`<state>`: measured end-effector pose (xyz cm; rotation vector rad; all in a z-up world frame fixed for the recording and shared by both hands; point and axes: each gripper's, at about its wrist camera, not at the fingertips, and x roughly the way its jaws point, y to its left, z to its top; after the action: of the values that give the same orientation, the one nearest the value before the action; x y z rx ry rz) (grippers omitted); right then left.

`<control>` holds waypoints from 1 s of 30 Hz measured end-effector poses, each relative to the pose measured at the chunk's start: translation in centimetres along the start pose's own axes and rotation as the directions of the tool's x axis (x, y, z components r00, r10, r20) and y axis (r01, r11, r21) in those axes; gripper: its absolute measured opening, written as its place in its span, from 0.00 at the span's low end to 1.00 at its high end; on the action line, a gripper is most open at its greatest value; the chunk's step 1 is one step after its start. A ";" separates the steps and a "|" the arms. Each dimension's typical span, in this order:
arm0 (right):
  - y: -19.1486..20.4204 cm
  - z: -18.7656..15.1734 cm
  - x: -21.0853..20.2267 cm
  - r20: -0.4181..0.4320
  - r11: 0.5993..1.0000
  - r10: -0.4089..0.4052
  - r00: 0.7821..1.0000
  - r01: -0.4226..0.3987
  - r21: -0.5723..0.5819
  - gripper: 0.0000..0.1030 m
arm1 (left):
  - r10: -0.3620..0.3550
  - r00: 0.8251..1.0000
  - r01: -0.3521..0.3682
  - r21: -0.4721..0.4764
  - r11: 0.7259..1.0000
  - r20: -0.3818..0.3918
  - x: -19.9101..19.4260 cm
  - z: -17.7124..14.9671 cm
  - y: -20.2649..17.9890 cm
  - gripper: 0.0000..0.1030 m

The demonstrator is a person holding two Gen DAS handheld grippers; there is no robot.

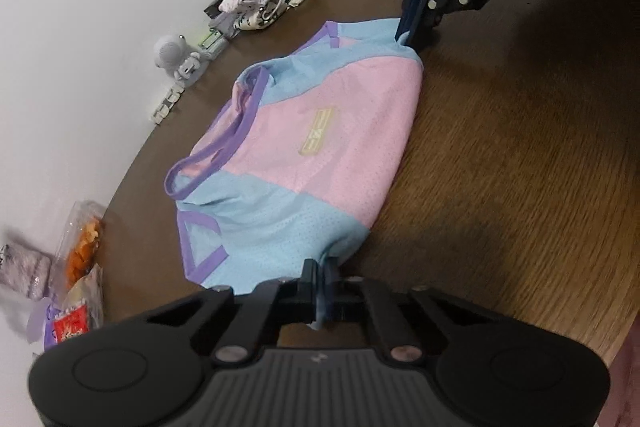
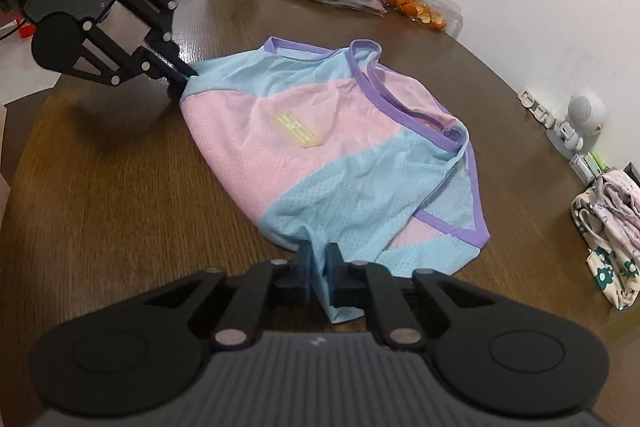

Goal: Fold clothes

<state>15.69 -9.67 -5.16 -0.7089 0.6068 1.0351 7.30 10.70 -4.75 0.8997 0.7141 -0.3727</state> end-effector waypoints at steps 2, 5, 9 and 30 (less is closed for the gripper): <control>0.2 0.0 0.0 -0.001 1.000 -0.008 1.000 0.008 0.007 0.04 | -0.005 1.000 0.005 -0.010 1.000 0.000 -0.2 -0.1 -0.2 0.01; 0.6 0.1 -0.2 -0.013 1.000 -0.025 1.000 0.025 0.009 0.03 | -0.012 1.000 0.012 -0.025 1.000 0.000 -0.6 -0.2 -0.4 0.01; 1.7 0.0 -1.5 -0.020 0.999 -0.044 0.999 0.044 -0.015 0.03 | -0.032 0.999 0.032 -0.020 0.999 0.007 -1.8 -0.4 -1.0 0.00; -8.6 7.6 -0.8 -0.047 0.990 0.044 0.998 -0.037 0.136 0.02 | -0.087 0.994 0.085 -0.034 0.996 -0.060 2.4 4.7 9.8 0.03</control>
<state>24.13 -7.12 2.18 -0.6072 0.7306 1.0063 16.53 12.55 1.26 0.8554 0.8154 -0.4109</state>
